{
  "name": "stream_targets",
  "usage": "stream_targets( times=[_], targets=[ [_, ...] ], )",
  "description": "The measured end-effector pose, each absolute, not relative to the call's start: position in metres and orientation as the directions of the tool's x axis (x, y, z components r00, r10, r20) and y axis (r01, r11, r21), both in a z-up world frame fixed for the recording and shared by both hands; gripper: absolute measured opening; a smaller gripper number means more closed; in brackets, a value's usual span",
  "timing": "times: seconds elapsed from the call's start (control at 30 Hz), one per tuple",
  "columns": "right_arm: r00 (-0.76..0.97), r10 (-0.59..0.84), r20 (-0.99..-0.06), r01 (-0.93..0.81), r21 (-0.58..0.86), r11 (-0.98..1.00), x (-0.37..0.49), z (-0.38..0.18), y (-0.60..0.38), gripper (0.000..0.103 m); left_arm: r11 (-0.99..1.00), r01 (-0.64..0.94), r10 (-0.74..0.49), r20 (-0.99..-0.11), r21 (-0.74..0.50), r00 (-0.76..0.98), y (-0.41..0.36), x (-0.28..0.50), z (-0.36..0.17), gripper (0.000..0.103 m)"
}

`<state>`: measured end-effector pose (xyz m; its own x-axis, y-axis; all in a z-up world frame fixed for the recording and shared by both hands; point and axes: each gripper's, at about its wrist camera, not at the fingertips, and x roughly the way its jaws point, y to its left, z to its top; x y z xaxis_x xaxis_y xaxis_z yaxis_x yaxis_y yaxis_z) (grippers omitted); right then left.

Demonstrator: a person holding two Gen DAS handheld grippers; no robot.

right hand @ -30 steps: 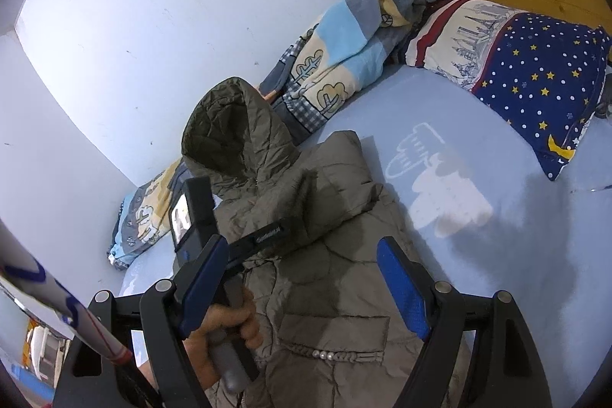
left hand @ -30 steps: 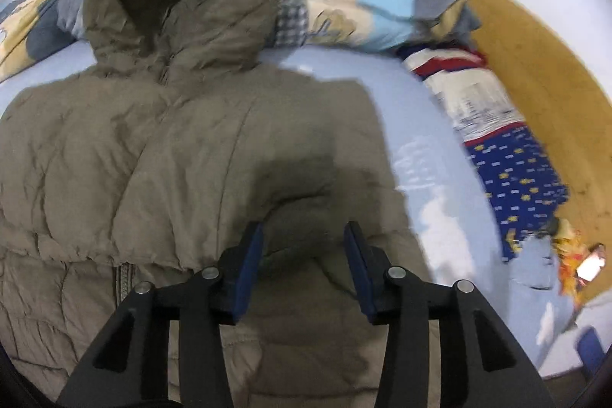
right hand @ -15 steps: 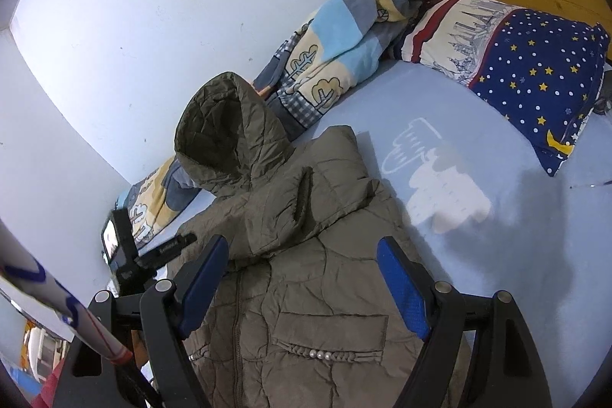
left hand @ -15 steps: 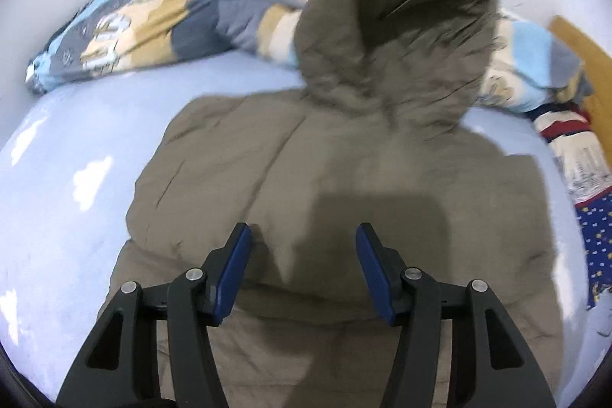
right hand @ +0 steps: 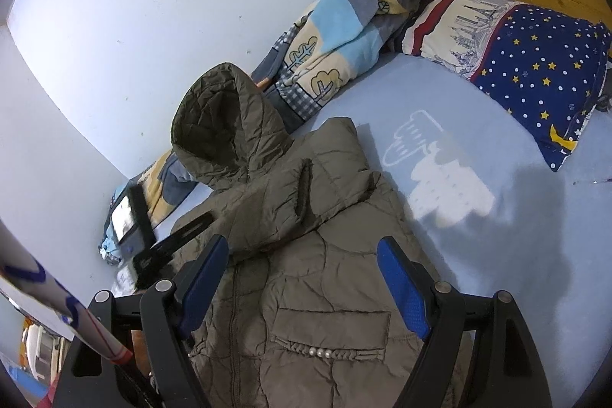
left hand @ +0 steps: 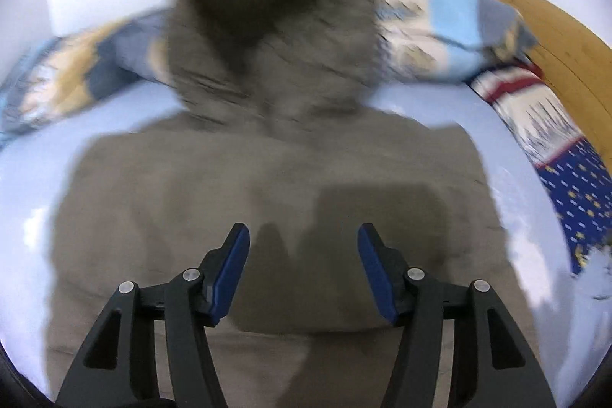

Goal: Fold large clothes

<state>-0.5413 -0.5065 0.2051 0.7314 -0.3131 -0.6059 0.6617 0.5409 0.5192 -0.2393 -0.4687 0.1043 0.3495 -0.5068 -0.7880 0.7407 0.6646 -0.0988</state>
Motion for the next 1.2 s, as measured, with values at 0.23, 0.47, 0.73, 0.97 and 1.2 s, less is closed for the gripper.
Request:
stream_targets(
  times=[0.23, 0.47, 0.73, 0.97, 1.2],
  targets=[
    [0.711, -0.319, -0.626, 0.680, 0.498, 0.538, -0.539, 0.201, -0.509, 0.084, 0.666, 0.744, -0.405, -0.865, -0.057, 0.297, -0.498, -0.243, 0.059, 0.060],
    [0.696, -0.319, -0.643, 0.696, 0.498, 0.517, -0.541, 0.194, -0.516, 0.084, 0.597, 0.799, -0.503, -0.809, -0.073, 0.303, -0.422, -0.267, 0.107, 0.060],
    [0.683, -0.259, -0.683, 0.675, 0.455, 0.580, -0.527, 0.184, -0.501, 0.084, 0.736, 0.677, -0.418, -0.795, -0.013, 0.439, -0.247, -0.275, 0.120, 0.060],
    [0.615, -0.156, -0.773, 0.627, 0.360, 0.691, -0.498, 0.146, -0.448, 0.084, 0.793, 0.607, -0.311, -0.817, 0.059, 0.485, -0.171, -0.314, 0.082, 0.060],
    [0.516, -0.128, -0.847, 0.594, 0.246, 0.766, -0.499, 0.102, -0.363, 0.081, 0.783, 0.616, -0.293, -0.825, 0.083, 0.484, -0.164, -0.349, 0.064, 0.060]
  ],
)
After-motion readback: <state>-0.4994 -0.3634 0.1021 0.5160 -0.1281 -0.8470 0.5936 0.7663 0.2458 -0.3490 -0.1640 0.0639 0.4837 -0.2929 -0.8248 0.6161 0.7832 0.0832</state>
